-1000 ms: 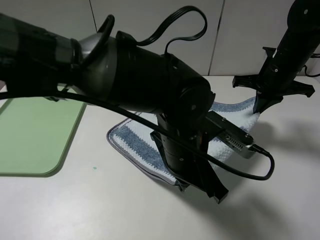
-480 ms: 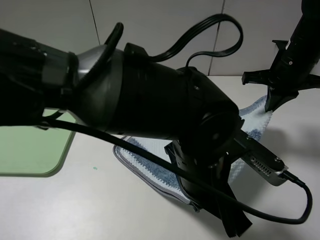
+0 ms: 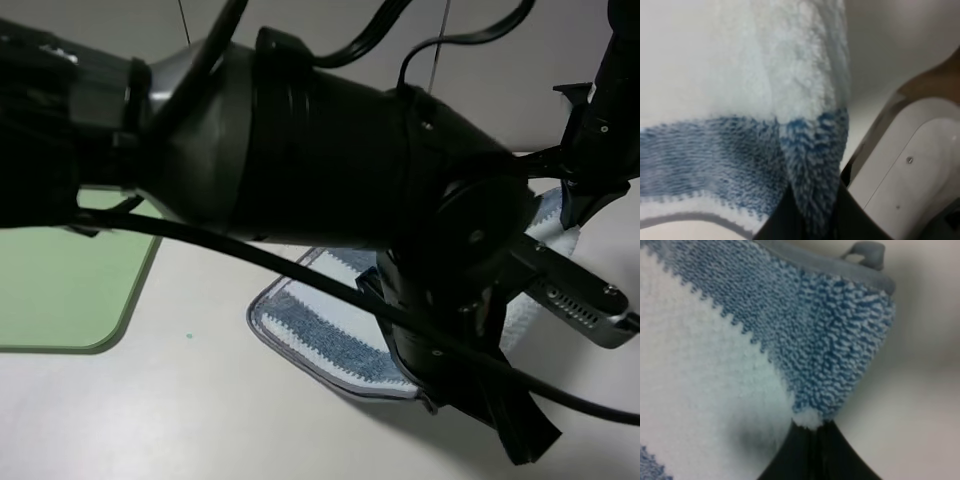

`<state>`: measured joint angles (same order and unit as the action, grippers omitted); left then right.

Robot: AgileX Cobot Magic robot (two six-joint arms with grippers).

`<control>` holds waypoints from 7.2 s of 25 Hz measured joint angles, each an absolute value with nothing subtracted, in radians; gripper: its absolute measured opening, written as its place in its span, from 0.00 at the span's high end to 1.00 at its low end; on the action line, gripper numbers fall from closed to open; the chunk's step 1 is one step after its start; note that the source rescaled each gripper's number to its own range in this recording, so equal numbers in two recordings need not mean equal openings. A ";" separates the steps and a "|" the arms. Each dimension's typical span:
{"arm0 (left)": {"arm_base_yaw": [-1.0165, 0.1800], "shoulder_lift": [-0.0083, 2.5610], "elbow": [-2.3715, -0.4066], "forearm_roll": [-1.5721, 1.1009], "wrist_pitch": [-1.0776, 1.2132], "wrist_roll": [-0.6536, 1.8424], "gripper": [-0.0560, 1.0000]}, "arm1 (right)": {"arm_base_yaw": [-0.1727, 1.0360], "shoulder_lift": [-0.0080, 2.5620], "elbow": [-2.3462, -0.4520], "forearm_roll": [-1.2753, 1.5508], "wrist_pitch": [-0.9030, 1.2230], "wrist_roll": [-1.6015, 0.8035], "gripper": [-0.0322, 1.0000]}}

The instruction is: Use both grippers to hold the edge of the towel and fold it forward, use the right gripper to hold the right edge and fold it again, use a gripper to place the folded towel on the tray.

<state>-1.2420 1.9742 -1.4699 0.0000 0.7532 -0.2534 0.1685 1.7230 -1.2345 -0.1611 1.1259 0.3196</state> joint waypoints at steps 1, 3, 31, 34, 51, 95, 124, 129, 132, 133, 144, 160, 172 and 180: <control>-1.243 1.974 -1.479 0.000 0.753 -0.256 0.95 | 0.169 1.715 -1.235 -0.174 1.129 0.319 0.97; -1.243 1.974 -1.492 0.000 0.753 -0.262 0.95 | 0.169 1.698 -1.235 -0.193 1.135 0.316 0.97; -1.242 1.974 -1.497 0.146 0.890 -0.392 0.95 | 0.169 1.636 -1.235 -0.046 1.127 0.299 0.97; -1.232 1.974 -1.497 0.149 0.899 -0.396 0.95 | 0.169 1.636 -1.235 -0.035 1.115 0.299 0.97; -1.212 1.974 -1.497 0.224 0.940 -0.457 0.95 | 0.359 1.737 -1.420 -0.046 1.104 0.348 0.97; -1.068 1.974 -1.438 0.282 0.950 -0.460 0.95 | 0.375 1.862 -1.455 0.009 1.022 0.358 0.95; -1.068 1.753 -1.438 0.347 1.012 -0.517 0.00 | 0.375 1.802 -1.535 0.036 1.089 0.270 0.00; -1.068 1.566 -1.389 0.437 1.041 -0.590 0.00 | 0.375 1.768 -1.542 0.031 1.133 0.201 0.00; -1.068 1.416 -1.302 0.497 1.042 -0.647 0.00 | 0.375 1.736 -1.542 0.014 1.156 0.167 0.00; -1.068 1.355 -1.264 0.516 1.043 -0.665 0.00 | 0.375 1.724 -1.542 0.012 1.161 0.152 0.00; -1.068 0.705 -0.878 0.540 1.021 -0.593 0.00 | 0.375 1.639 -1.544 0.009 1.177 0.034 0.00; -1.068 0.119 -0.518 0.127 1.014 -0.159 0.02 | 0.375 1.639 -1.544 0.008 1.153 0.027 0.00; -1.067 0.086 -0.508 0.122 1.064 -0.096 0.13 | 0.375 1.639 -1.544 0.009 1.175 0.044 0.00; -0.734 0.086 -0.508 0.125 1.064 -0.093 0.14 | 0.375 1.639 -1.544 0.000 1.175 0.106 0.00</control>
